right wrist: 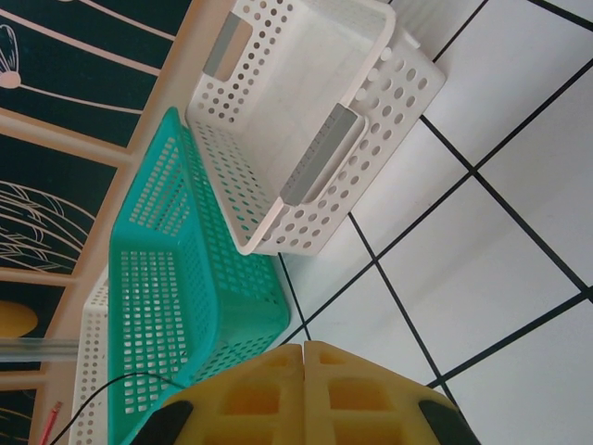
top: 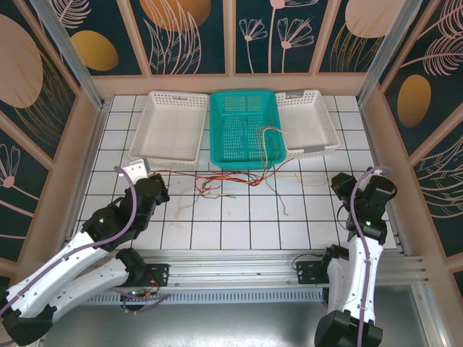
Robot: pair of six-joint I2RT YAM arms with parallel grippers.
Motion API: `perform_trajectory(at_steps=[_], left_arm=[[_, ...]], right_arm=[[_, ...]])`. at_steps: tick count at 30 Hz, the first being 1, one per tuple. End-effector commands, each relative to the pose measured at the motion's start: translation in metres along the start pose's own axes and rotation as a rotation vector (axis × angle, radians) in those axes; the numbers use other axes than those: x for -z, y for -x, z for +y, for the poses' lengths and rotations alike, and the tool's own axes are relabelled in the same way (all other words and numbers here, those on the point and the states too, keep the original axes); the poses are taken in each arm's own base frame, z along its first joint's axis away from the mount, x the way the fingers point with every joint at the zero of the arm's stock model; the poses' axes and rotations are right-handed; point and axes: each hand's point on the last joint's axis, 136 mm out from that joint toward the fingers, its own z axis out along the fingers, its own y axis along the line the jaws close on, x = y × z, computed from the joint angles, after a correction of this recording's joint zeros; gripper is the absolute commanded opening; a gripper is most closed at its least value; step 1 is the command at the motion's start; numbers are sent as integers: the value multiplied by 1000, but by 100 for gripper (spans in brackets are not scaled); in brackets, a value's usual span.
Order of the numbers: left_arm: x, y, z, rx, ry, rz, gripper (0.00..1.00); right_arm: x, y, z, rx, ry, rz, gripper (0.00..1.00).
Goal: Untangle the cables
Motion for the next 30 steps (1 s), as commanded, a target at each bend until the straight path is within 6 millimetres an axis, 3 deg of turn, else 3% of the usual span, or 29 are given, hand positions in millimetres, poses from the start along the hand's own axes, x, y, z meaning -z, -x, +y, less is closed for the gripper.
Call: perform_trajectory(at_steps=[1,7,12,16,18,26,30], left_arm=[[13,24,23,16,110,-84,0],[21,33,29,-2,128,-104,0],[7,12,4,-18,11,-28,0],[-7,-12,-28,-4,-134,50,0],[-13,-21,-41,3,-187,81,0],[-31,-48,-67,13,-274,155,0],[-34,-51,-78,4,-314,167,0]], right_arm=[[7,20,-14,-9,-97,-100,0],[8,22,-27,-18,-154,-125,0],[-5,4,-3,39,-14,-18,0],[-20,-26,25,130,103,134,1],[-25,-40,34,177,121,191,8],[-21,-88,68,267,318,347,53],[-19,-124,92,345,397,419,61]])
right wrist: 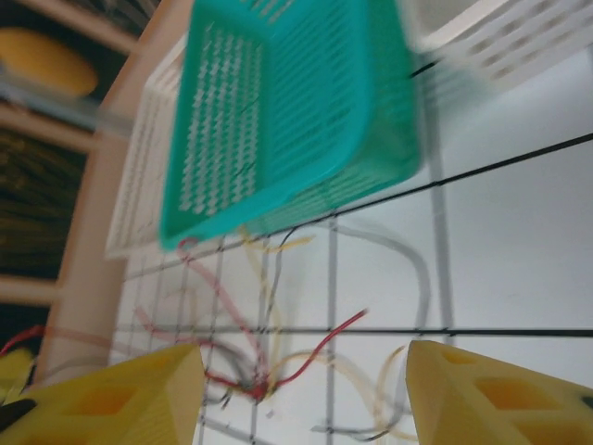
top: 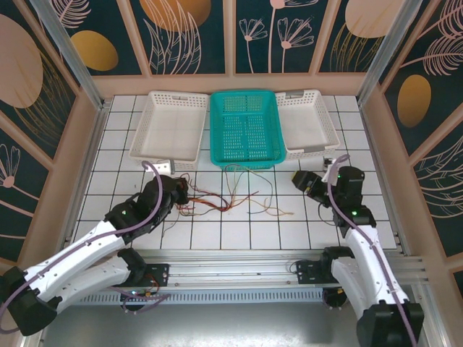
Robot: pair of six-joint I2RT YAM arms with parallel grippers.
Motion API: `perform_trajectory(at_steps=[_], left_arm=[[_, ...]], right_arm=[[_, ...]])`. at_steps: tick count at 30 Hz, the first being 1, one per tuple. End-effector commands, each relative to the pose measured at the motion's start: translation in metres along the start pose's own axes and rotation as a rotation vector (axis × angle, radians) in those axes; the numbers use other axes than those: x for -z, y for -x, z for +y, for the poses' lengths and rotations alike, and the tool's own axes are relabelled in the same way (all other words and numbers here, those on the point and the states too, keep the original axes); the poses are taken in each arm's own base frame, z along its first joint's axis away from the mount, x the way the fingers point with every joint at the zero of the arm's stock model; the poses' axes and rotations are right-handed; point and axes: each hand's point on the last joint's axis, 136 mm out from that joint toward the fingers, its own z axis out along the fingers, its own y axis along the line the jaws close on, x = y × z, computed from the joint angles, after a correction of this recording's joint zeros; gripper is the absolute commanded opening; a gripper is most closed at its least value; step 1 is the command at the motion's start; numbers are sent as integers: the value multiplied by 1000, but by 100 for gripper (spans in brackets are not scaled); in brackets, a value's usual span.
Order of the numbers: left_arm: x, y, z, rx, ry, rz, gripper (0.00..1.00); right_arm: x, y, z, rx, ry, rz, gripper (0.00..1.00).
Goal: Untangle the cables
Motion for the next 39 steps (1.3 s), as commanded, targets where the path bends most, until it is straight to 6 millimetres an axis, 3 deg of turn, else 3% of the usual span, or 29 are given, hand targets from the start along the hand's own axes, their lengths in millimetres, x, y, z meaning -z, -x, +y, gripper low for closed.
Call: perform_trajectory(at_steps=[1,8,12,16,21,25,39], left_arm=[[-2,10,-21,11,-96,-29,0],[1,12,-32,9,-165,-35,0],[2,8,-33,11,-182,-25,0],[7,8,-35,26,-209,-32,0],[11,8,-36,35,-232,-33,0],[12,7,-36,38,-240,-34,0],[13,7,-39,43,-258,-33,0]], right_arm=[[-15,-14,30,92,96,32,62],[-61,-59,76,202,168,149,62],[-99,-77,93,279,133,211,60],[-133,-83,92,290,92,249,51],[-154,-79,99,325,68,234,51],[-170,-78,93,337,19,230,51],[-204,-85,82,391,-76,230,47]])
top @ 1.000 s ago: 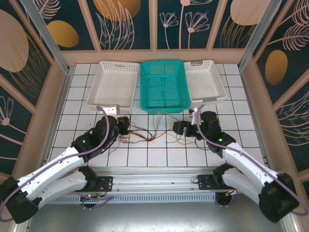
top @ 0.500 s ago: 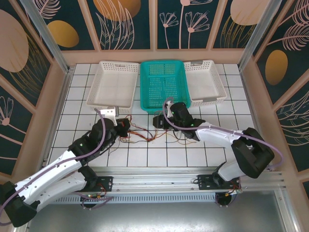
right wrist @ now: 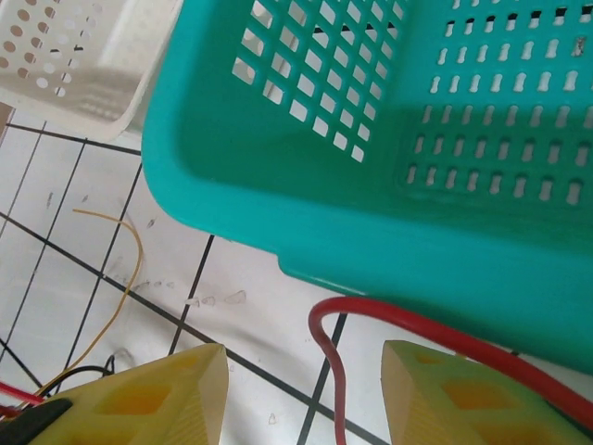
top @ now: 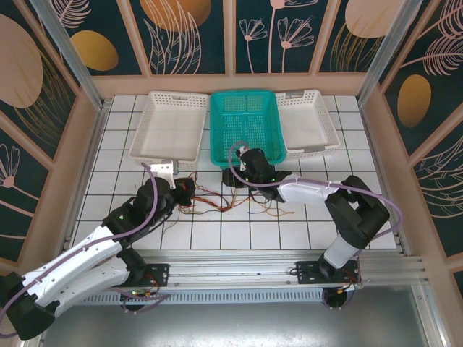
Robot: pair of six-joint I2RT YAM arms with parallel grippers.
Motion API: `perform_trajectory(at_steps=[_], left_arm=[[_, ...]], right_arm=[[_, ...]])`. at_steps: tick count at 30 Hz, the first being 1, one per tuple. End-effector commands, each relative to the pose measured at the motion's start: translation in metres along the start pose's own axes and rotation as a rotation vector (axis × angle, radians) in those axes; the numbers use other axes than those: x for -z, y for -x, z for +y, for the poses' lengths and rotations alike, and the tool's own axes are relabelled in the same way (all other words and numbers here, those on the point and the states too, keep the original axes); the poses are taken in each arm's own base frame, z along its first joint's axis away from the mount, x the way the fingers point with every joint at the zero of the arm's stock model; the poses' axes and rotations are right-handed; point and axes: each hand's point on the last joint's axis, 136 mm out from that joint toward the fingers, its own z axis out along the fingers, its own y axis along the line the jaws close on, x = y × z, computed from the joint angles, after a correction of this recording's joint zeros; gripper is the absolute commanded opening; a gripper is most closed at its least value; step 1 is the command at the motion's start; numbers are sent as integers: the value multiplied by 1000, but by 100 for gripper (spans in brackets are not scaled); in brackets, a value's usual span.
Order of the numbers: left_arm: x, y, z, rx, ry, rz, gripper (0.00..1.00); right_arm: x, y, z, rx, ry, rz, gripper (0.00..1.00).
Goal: Untangle the cables
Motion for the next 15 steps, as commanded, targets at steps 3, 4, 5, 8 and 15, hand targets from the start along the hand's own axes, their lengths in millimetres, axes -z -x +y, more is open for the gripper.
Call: perform_trajectory(at_steps=[3,4,5,8,15], left_arm=[[2,5,-6,10,-38,-24,0],[2,6,-6,11,-41,-26,0],[3,6,-6,12,-41,-28,0],[4,6,-6,10,-41,-31,0],[4,4,-5,9,-40,-25,0]], right_arm=[[-12,7,6,34,-26,-18,45],[-14,6,4,38,-41,-16,45],[-15,6,3,39,-56,-16,45],[-17,6,-3,37,-100,-18,44],[-22,5,-2,68,-153,-22,16]])
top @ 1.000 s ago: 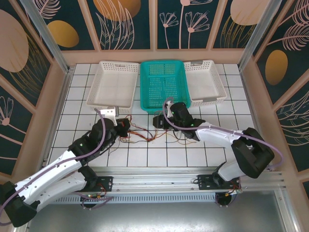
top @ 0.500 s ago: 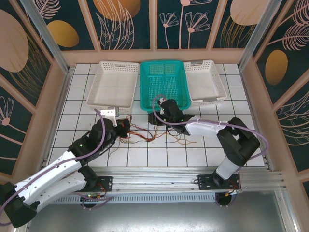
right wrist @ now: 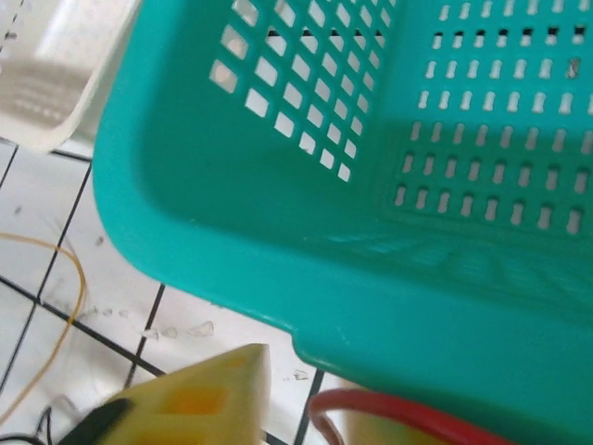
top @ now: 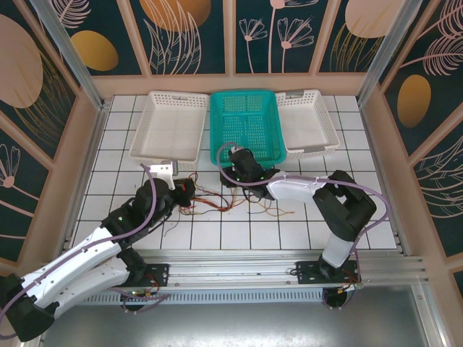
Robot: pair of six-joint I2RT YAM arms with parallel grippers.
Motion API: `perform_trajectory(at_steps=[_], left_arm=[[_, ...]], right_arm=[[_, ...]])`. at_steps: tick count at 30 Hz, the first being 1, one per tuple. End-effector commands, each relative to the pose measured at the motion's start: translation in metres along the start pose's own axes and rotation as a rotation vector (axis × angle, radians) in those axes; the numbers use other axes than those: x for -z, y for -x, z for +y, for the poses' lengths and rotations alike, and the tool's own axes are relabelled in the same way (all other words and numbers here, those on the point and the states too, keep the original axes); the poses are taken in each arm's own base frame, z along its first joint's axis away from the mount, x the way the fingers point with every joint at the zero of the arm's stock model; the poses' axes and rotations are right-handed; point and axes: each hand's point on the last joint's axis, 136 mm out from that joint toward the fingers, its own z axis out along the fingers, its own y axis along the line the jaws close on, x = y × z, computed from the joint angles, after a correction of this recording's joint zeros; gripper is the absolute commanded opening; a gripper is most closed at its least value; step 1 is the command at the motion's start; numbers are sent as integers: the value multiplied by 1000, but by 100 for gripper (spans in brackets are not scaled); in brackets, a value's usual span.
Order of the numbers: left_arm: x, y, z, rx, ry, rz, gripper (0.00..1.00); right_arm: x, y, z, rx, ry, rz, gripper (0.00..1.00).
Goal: Untangle the cables
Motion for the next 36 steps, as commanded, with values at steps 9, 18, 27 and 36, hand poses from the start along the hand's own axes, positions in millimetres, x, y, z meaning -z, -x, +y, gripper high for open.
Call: perform_trajectory(at_steps=[9,18,27,36], left_arm=[[16,3,17,-16,61,-31,0],[31,4,54,3,262,-37,0],[43,13,76,18,407,-83,0],[47,15,84,29,448,-105,0]], right_arm=[[77,43,-34,-64,-104,-214,0],[183,70,-96,-221,-113,-399,0],[249,77,-141,-324,-185,-507,0],[274,72,-176,-419,-216,-540,0]])
